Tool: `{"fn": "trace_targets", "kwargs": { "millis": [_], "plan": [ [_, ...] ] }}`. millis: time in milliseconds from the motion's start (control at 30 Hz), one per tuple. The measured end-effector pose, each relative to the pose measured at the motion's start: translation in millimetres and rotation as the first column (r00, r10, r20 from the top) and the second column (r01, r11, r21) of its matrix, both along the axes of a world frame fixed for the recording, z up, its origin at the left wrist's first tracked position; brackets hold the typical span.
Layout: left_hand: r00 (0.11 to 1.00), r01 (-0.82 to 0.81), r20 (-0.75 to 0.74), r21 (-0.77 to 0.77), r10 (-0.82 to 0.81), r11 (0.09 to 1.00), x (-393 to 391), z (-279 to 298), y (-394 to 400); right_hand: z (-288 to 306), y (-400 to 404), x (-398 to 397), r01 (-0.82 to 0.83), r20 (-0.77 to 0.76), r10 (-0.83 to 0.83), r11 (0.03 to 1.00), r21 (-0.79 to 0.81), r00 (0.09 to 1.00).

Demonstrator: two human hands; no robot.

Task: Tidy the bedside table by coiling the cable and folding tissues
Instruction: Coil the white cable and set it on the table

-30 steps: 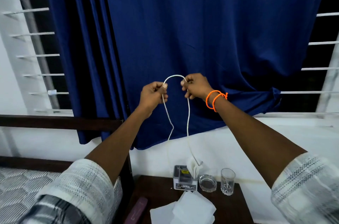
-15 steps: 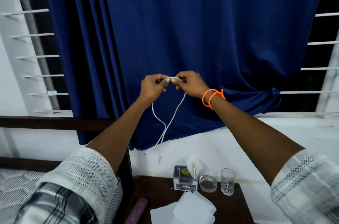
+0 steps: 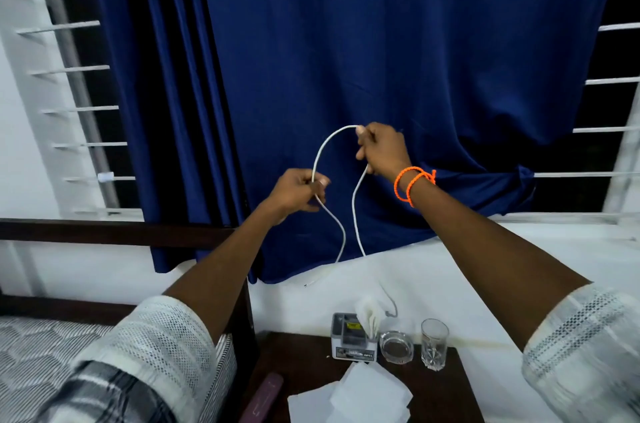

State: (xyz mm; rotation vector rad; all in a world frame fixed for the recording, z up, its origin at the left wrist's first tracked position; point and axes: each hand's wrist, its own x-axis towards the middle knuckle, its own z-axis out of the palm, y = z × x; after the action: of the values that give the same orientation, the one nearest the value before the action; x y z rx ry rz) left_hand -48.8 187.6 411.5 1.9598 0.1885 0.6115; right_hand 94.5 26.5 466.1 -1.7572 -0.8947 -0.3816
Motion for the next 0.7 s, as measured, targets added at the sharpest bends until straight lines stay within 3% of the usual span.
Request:
{"fn": "trace_targets", "kwargs": {
  "millis": [167,233,333,467,567,700],
  "plan": [
    [0.987,-0.035,0.155,-0.040,0.041,0.999,2.8,23.7,4.3,-19.0,-15.1,14.8,-0.083,-0.071,0.063,0.940,-0.330,0.995],
    [0.985,-0.035,0.167,-0.017,0.038,0.999,5.5,32.7,1.6,-26.0,-15.0,14.1,-0.121,-0.113,0.084,0.919,-0.374,0.990],
    [0.989,-0.095,0.122,0.139,0.078,0.986,10.6,40.0,-4.7,-26.7,-8.0,2.3,-0.240,-0.173,0.191,0.911,-0.336,0.966],
    [0.988,-0.145,0.094,0.288,0.123,0.947,14.5,43.3,-9.1,-16.8,7.1,-14.2,-0.308,-0.124,0.286,0.923,-0.229,0.950],
    [0.982,-0.167,0.127,0.267,0.137,0.949,13.3,42.8,-8.4,-9.7,12.9,-18.8,-0.245,-0.075,0.235,0.952,-0.183,0.969],
    [0.989,-0.086,0.130,0.087,0.074,0.992,8.0,35.4,0.1,-4.8,14.7,-19.5,-0.162,-0.083,0.158,0.986,-0.043,0.984]
  ]
}}
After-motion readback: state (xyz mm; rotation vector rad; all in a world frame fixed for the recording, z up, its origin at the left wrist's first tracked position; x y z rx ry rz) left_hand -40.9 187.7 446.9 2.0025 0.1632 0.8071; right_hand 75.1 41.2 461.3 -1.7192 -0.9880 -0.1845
